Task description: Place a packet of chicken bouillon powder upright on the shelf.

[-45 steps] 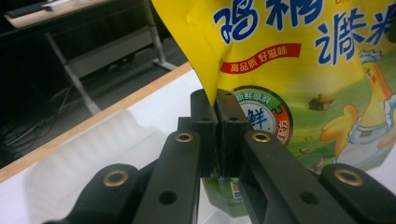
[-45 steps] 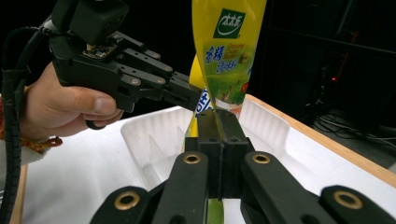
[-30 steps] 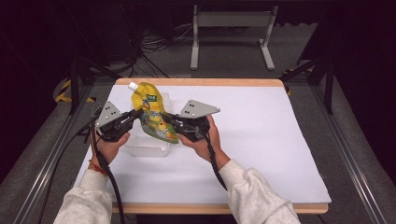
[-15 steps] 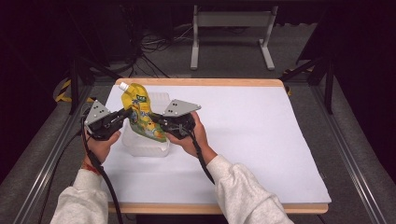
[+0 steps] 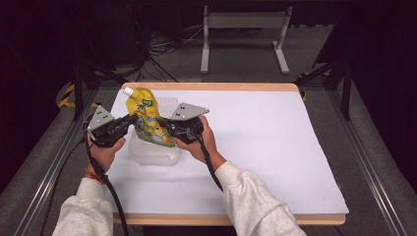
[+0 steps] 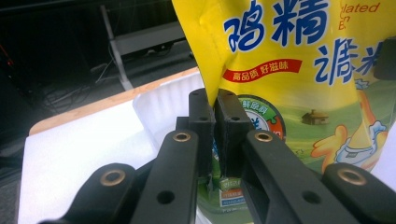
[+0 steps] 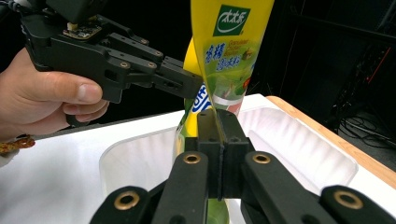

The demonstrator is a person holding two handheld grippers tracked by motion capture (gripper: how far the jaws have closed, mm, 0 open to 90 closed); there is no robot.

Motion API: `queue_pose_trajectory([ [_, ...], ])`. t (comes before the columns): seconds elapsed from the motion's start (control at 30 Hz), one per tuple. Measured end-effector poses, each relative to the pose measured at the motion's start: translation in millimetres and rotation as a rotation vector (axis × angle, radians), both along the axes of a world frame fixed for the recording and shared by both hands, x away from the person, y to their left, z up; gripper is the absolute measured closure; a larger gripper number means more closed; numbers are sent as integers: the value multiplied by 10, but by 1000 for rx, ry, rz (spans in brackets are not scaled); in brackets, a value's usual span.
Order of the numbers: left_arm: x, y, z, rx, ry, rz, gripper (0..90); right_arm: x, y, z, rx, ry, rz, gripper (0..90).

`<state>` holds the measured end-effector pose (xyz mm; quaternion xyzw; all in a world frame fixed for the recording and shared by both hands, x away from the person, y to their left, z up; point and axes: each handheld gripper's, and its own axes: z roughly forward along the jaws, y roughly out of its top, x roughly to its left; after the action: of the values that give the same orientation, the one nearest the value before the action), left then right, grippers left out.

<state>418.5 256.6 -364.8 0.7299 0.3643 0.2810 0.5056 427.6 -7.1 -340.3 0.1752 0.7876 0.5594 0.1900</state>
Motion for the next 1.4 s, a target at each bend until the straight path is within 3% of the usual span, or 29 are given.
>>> queue_pose_trajectory([
  [0.2,4,13,-14,3,0,-1,867,37,-7,5,-16,-24,-16,895],
  [0.43,27,-17,-104,61,21,1,872,78,2,-87,-13,9,-15,895],
  [0.63,43,-4,-151,60,42,-12,870,79,5,-183,-9,33,-15,895],
  [1.0,66,-52,-247,93,83,-17,865,95,-7,-370,-45,67,-33,888],
  [1.4,47,-64,-288,142,86,-25,866,93,11,-467,-83,86,-36,879],
])
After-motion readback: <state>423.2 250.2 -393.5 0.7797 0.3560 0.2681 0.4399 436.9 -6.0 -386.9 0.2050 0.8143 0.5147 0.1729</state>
